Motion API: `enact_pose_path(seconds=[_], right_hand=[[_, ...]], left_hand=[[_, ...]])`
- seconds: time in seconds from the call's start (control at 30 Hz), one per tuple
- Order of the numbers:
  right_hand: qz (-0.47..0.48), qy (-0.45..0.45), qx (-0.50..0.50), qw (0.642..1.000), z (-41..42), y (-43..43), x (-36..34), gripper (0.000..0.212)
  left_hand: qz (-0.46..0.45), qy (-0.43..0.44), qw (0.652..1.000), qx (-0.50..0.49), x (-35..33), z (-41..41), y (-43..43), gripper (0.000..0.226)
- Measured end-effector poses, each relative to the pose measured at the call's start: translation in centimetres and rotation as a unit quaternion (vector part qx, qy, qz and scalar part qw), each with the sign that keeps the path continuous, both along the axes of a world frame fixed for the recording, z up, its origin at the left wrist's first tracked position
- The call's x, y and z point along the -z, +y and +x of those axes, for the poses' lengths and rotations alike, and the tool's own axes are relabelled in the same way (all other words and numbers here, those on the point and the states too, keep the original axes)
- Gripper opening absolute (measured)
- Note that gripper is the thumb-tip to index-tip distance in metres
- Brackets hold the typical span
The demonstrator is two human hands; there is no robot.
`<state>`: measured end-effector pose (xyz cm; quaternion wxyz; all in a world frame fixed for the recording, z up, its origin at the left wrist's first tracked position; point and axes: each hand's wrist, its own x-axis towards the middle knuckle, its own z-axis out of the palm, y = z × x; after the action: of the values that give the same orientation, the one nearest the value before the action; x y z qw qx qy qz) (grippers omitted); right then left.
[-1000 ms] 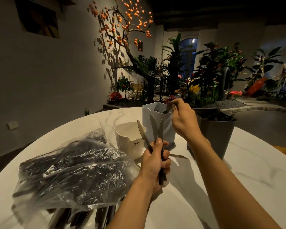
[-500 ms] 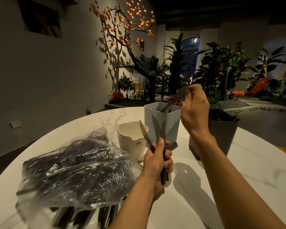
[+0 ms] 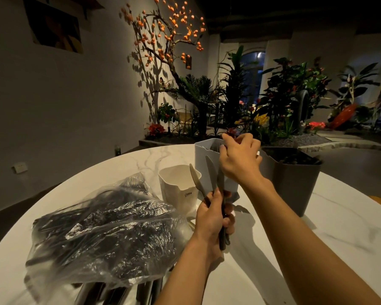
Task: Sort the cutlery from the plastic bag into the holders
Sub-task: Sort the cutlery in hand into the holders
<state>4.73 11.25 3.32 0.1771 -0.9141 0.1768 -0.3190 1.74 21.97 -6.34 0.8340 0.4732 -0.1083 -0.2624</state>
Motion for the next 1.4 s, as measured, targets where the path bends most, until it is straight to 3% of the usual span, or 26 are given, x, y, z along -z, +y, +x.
enact_pose_path(seconds=[0.1,0.17,0.27,0.33,0.4,0.6,0.7,0.83,0.93,1.03,1.17,1.27,1.4], right_hand=[[0.014,-0.157,0.001,0.987,-1.8,0.5,1.3,0.033],[0.068,-0.184,-0.007,0.981,-2.6,1.0,2.6,0.036],[0.245,-0.039,-0.074,0.966,-3.8,1.6,3.6,0.054],[0.31,0.089,-0.156,0.934,-5.1,2.1,3.7,0.037],[0.31,0.111,-0.197,0.923,-5.9,2.2,3.5,0.024],[0.334,0.038,-0.206,0.919,-6.7,1.8,2.5,0.028],[0.344,0.057,-0.232,0.908,-7.3,1.4,2.0,0.02],[0.361,0.141,-0.259,0.885,-8.4,0.0,1.6,0.003],[0.354,0.179,-0.287,0.872,-9.2,-0.7,1.2,0.019],[0.294,0.186,-0.262,0.9,-9.0,0.1,1.4,0.025],[0.211,0.156,-0.208,0.942,-8.7,0.3,1.6,0.014],[0.245,0.125,-0.214,0.937,-9.6,-0.7,0.1,0.014],[0.283,-0.004,-0.191,0.94,-11.3,-2.9,-2.5,0.014]], left_hand=[[0.009,-0.004,1.0,-0.013,0.1,0.0,-0.3,0.033],[0.008,-0.001,1.0,-0.012,0.2,0.0,-0.2,0.032],[0.019,-0.026,0.999,-0.013,0.4,-0.3,-0.1,0.033],[0.015,-0.046,0.998,-0.033,0.5,-0.7,-0.2,0.034],[0.002,-0.049,0.997,-0.061,0.5,-0.9,-0.4,0.037],[0.073,-0.115,0.988,-0.075,0.7,-1.5,-0.8,0.058],[0.093,-0.137,0.984,-0.064,1.0,-1.7,-0.9,0.06],[0.129,-0.187,0.972,-0.064,1.5,-1.6,-1.1,0.046],[0.161,-0.216,0.961,-0.06,1.3,-1.6,-1.4,0.036],[0.244,-0.286,0.922,-0.091,1.9,-1.2,-2.1,0.018],[0.232,-0.296,0.924,-0.068,2.1,-1.3,-1.9,0.028],[0.223,-0.298,0.926,-0.054,1.8,-1.8,-1.6,0.025],[0.247,-0.306,0.919,-0.04,1.9,-1.7,-1.7,0.028]])
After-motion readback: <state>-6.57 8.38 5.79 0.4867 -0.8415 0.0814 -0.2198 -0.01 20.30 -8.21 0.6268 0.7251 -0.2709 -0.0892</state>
